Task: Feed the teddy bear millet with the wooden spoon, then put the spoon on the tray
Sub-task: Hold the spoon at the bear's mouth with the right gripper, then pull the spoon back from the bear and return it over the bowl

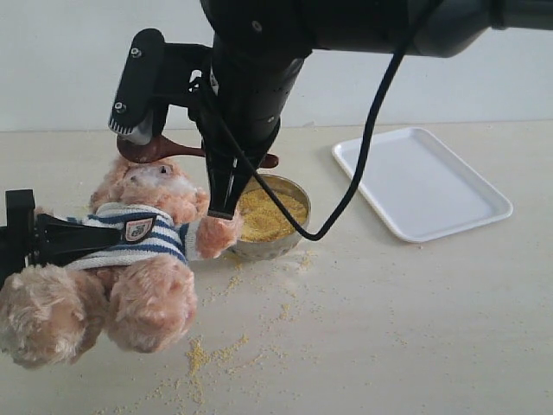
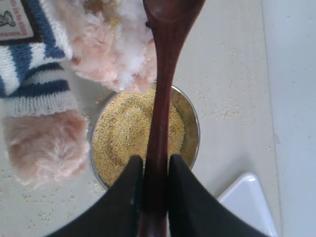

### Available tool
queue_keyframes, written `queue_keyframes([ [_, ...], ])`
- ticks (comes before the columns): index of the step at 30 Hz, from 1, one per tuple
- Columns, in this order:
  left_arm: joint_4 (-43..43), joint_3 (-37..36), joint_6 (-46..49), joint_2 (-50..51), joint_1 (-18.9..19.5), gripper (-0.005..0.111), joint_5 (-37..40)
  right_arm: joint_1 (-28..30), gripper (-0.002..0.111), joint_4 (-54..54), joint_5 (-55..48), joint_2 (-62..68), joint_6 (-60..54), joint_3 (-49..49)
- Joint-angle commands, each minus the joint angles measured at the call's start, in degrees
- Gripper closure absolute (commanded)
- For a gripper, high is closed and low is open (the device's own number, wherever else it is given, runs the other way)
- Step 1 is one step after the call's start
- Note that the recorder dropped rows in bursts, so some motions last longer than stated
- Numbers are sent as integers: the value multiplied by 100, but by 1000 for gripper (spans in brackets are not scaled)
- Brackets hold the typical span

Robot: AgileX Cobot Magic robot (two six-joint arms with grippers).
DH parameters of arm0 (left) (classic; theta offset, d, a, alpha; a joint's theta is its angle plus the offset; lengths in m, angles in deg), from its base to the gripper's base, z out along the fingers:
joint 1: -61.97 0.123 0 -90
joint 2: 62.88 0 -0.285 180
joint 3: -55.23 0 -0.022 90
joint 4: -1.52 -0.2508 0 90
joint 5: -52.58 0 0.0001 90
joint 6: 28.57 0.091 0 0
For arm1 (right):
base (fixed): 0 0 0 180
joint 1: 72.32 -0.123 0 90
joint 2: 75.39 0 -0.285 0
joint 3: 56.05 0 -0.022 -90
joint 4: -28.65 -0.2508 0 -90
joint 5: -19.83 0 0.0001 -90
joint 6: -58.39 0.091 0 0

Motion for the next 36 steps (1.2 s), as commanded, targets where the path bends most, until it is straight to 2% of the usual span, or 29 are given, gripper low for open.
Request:
queue_keyframes([
  [1,107,-11,-3,-15,10,102,212,2,108,19,-38,-80,-375,-33],
  [10,144,-11,13,-15,10,102,212,2,108,41,102,-80,-846,-33],
  [20,144,-11,15,-15,10,102,212,2,108,335,374,-69,-829,-33],
  [25,144,-11,15,-15,10,102,212,2,108,323,374,-81,-168,-33],
  [28,144,-11,15,-15,10,102,212,13,108,323,371,-119,846,-33],
  [33,144,-11,192,-15,10,102,212,29,108,298,292,-320,1202,-33],
  [36,144,-11,192,-15,10,102,212,525,108,-651,102,-578,1159,-33],
])
